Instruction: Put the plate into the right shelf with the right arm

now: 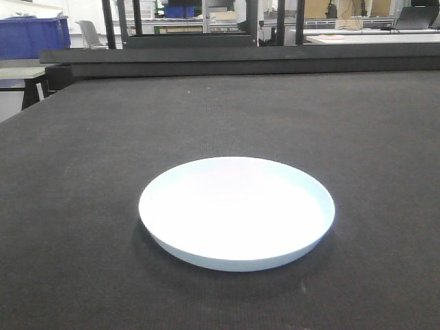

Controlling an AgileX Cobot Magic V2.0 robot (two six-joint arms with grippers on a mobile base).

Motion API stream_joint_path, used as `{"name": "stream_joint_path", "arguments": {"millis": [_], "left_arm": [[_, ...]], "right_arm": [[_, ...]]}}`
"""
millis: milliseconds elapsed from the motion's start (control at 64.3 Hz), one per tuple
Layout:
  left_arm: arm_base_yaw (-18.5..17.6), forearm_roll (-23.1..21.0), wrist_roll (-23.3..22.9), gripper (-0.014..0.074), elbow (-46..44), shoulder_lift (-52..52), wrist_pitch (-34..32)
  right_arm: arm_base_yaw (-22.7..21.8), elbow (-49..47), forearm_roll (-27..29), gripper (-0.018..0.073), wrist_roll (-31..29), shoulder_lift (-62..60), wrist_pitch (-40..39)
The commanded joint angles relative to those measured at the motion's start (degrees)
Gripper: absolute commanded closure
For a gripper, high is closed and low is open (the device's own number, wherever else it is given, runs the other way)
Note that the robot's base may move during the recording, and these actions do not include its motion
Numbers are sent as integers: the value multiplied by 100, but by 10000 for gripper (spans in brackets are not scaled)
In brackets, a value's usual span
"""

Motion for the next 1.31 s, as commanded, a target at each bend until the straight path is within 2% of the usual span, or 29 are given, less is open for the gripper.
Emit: {"name": "stream_joint_path", "arguments": {"millis": [0,233,482,529,591,637,715,840,948,1104,1197,1291], "left_arm": [[-10,1,-34,643,54,-36,-504],[-10,1,-34,643,54,-36,-504],[-10,1,-34,643,54,-36,-504],[-10,1,-34,643,54,-36,-504],[-10,1,-34,643,54,-36,-504],[-10,1,-34,643,54,-36,-504],[-10,1,-34,643,54,-36,-504],[-10,1,-34,643,54,-36,-504],[-10,1,-34,643,54,-36,-504],[-10,1,-34,643,54,-36,-504],[-10,1,-34,643,54,-36,-504],[-10,1,-34,643,54,-36,-504]], "right_arm": [[7,-54,-13,492,-33,-88,-578],[7,-54,-25,492,-33,-88,-754],[7,-54,-12,492,-25,-88,-1588],[7,-54,32,492,116,-88,-1683],[7,-76,321,492,839,-88,-1827],[7,-164,321,492,1268,-88,-1722],[14,-645,180,492,1793,-82,-1098],[124,-1981,-12,492,1778,260,475],[396,-3408,19,490,1499,1255,1787],[885,-5352,847,490,668,3007,3690],[1145,-6090,1301,489,375,4064,4725],[1348,-6337,1482,489,369,4759,5051]]}}
